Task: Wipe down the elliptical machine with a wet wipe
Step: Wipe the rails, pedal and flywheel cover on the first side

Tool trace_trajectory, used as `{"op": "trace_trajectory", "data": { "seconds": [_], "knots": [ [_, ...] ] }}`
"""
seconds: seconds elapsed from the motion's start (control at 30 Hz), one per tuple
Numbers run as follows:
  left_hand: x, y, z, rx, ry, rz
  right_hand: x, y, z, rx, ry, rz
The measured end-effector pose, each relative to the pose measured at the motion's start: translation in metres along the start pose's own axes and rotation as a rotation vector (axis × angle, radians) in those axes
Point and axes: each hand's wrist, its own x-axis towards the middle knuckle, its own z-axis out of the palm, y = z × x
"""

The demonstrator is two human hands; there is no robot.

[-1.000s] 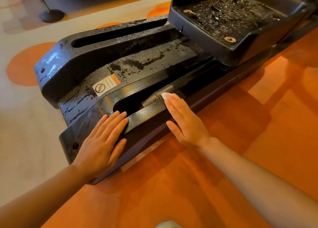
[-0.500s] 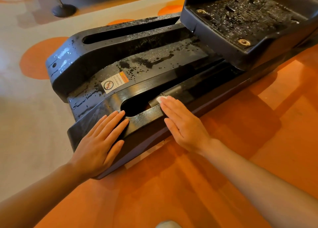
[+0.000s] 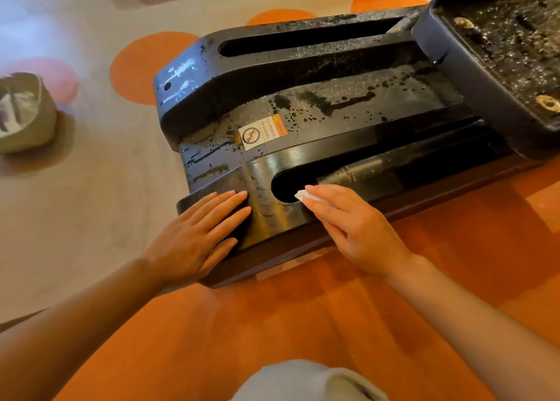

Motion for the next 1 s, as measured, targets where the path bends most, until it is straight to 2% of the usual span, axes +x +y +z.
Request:
{"op": "trace_trajectory", "data": {
  "seconds": [0.23,0.33,0.67,0.83,1.0],
  "knots": [
    [0.019,-0.017,-0.025,0.031,0.036,0.152,0.026,-0.01,-0.006,0.081,-0.021,-0.121],
    [0.027,-0.036,-0.041,0.034,0.043,0.14,0.052,-0.018,-0.001,0.07,-0.003,-0.115],
    [0.041,-0.151,-0.033,0.06,-0.032,0.051,0.142,-0.018,0.052,-0.062,0.046,0.058],
    [0.059,-0.196,-0.035,0.055,-0.036,0.079,0.18,-0.013,0.068,-0.157,0.029,0.107],
    [0.073,-0.218,-0.063,-0.032,-0.098,0.11,0.214,-0.031,0.058,-0.192,-0.001,0.171]
  ]
}}
